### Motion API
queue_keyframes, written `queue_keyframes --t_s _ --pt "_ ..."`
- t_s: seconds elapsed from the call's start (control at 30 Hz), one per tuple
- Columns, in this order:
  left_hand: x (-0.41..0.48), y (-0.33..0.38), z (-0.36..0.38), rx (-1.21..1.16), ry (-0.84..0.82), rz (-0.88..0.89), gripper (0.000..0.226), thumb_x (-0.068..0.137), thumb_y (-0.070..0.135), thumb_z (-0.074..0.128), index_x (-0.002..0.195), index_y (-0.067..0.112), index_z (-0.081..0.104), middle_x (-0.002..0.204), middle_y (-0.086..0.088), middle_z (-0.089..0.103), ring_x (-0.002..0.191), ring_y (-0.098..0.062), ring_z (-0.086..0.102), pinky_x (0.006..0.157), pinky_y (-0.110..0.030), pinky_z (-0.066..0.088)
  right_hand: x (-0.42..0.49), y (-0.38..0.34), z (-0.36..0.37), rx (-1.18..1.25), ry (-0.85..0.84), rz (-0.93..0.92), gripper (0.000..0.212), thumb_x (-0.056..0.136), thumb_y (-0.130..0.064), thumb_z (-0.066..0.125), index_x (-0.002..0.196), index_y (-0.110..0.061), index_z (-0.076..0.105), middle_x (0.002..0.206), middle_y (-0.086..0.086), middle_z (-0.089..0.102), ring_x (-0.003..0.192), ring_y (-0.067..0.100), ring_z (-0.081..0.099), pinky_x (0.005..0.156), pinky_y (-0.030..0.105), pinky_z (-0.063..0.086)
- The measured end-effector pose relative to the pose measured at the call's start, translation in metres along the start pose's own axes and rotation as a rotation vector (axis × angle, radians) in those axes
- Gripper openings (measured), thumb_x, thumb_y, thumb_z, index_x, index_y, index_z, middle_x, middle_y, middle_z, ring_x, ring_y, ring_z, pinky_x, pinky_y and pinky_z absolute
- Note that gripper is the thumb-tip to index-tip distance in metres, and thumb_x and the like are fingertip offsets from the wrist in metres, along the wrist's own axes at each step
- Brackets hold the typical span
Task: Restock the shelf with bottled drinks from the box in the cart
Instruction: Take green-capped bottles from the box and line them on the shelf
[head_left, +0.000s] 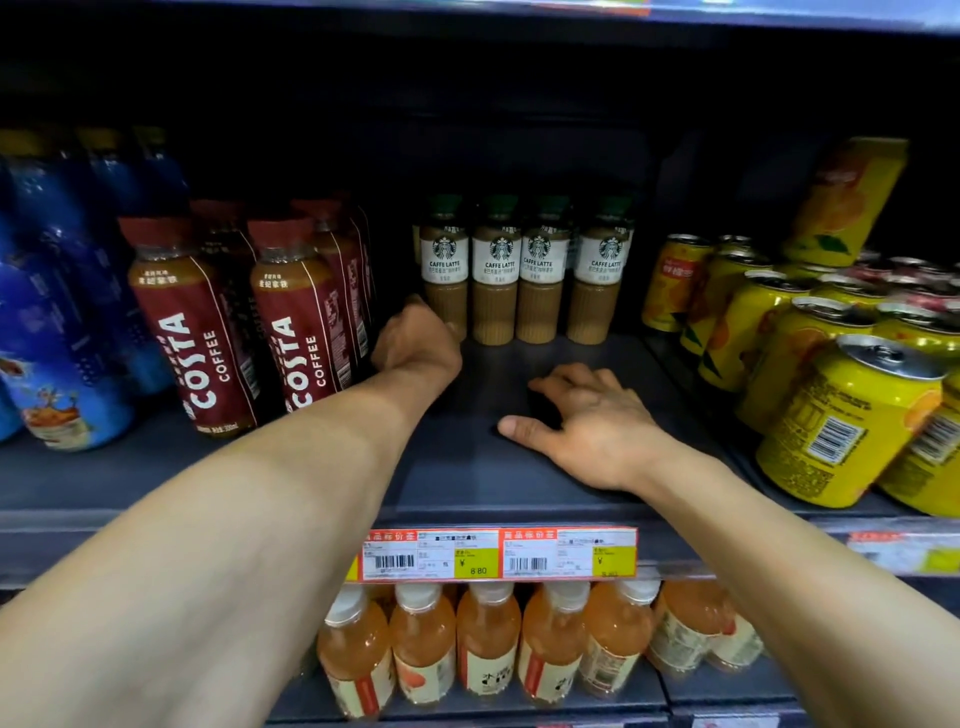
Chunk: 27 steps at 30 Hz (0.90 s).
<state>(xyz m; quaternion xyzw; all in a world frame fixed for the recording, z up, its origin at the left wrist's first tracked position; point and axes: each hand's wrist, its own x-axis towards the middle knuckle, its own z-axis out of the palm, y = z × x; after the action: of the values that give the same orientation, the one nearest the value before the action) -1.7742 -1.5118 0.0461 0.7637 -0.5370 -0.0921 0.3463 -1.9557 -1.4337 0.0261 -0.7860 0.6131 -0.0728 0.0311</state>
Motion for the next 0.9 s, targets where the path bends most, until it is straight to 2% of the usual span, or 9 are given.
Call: queue_keyframes --t_s 0.13,0.23,0.3,0.37,0.47,0.63,0.77,0.9 --pt "-0.011 0.000 -0.004 -0.042 -0.035 0.003 0.043 0.094 0.033 0.064 0.126 0.007 0.052 0.127 -0.017 0.061 0.119 -0.036 0.057 0.090 -0.041 0.048 0.000 0.000 0.001 -0.010 0.008 -0.002 0.095 0.075 -0.090 0.021 0.150 -0.034 0.039 0.155 -0.002 0.034 0.137 0.029 0.032 0.107 0.044 0.031" --pt "-0.028 -0.001 -0.010 -0.069 -0.116 0.039 0.040 0.094 0.029 0.061 0.126 0.008 0.051 0.126 -0.015 0.061 0.118 -0.035 0.057 0.091 -0.038 0.048 0.000 0.000 0.002 -0.019 0.010 -0.002 0.093 0.078 -0.089 0.022 0.150 -0.033 0.039 0.155 -0.001 0.034 0.137 0.029 0.032 0.106 0.044 0.031" --pt "-0.044 -0.003 -0.015 -0.023 -0.183 0.100 0.035 0.095 0.028 0.059 0.125 0.010 0.053 0.127 -0.012 0.062 0.118 -0.032 0.057 0.087 -0.033 0.046 -0.001 0.000 0.002 -0.021 0.001 0.004 0.091 0.080 -0.088 0.023 0.150 -0.033 0.039 0.155 -0.001 0.034 0.137 0.029 0.032 0.106 0.044 0.031" --pt "-0.061 -0.007 -0.024 0.065 -0.268 0.194 0.035 0.096 0.033 0.058 0.126 0.015 0.058 0.129 -0.009 0.062 0.118 -0.031 0.057 0.087 -0.031 0.046 -0.001 -0.001 0.002 -0.023 -0.004 0.008 0.088 0.083 -0.086 0.025 0.150 -0.032 0.038 0.155 -0.001 0.034 0.137 0.028 0.032 0.106 0.043 0.031" --pt "-0.087 -0.021 -0.039 0.197 -0.382 0.368 0.042 0.096 0.043 0.055 0.131 0.019 0.059 0.135 -0.008 0.058 0.124 -0.030 0.051 0.101 -0.033 0.042 -0.003 -0.002 0.000 -0.020 -0.026 0.010 0.085 0.086 -0.083 0.026 0.152 -0.031 0.036 0.157 0.000 0.032 0.138 0.028 0.031 0.107 0.043 0.031" --pt "-0.118 -0.041 -0.074 0.248 -0.504 0.515 0.051 0.093 0.060 0.053 0.126 0.022 0.063 0.128 -0.002 0.064 0.117 -0.023 0.056 0.096 -0.033 0.046 -0.013 -0.012 -0.010 0.012 -0.065 0.038 0.074 0.093 -0.072 0.038 0.151 -0.027 0.040 0.159 0.003 0.033 0.143 0.029 0.030 0.116 0.041 0.029" --pt "-0.142 -0.048 -0.095 0.309 -0.539 0.548 0.055 0.093 0.062 0.048 0.126 0.020 0.060 0.128 -0.003 0.060 0.120 -0.024 0.052 0.098 -0.036 0.044 -0.042 -0.020 -0.023 0.046 -0.057 0.047 0.068 0.093 -0.068 0.046 0.142 -0.021 0.052 0.147 0.009 0.050 0.135 0.030 0.044 0.111 0.039 0.038" --pt "-0.186 -0.058 -0.110 0.362 -0.474 0.637 0.055 0.091 0.058 0.053 0.132 0.020 0.054 0.135 -0.005 0.056 0.125 -0.025 0.045 0.105 -0.039 0.041 -0.086 -0.023 -0.045 0.113 -0.058 0.051 0.054 0.093 -0.065 0.050 0.117 -0.021 0.069 0.121 0.007 0.068 0.116 0.027 0.061 0.095 0.037 0.049"
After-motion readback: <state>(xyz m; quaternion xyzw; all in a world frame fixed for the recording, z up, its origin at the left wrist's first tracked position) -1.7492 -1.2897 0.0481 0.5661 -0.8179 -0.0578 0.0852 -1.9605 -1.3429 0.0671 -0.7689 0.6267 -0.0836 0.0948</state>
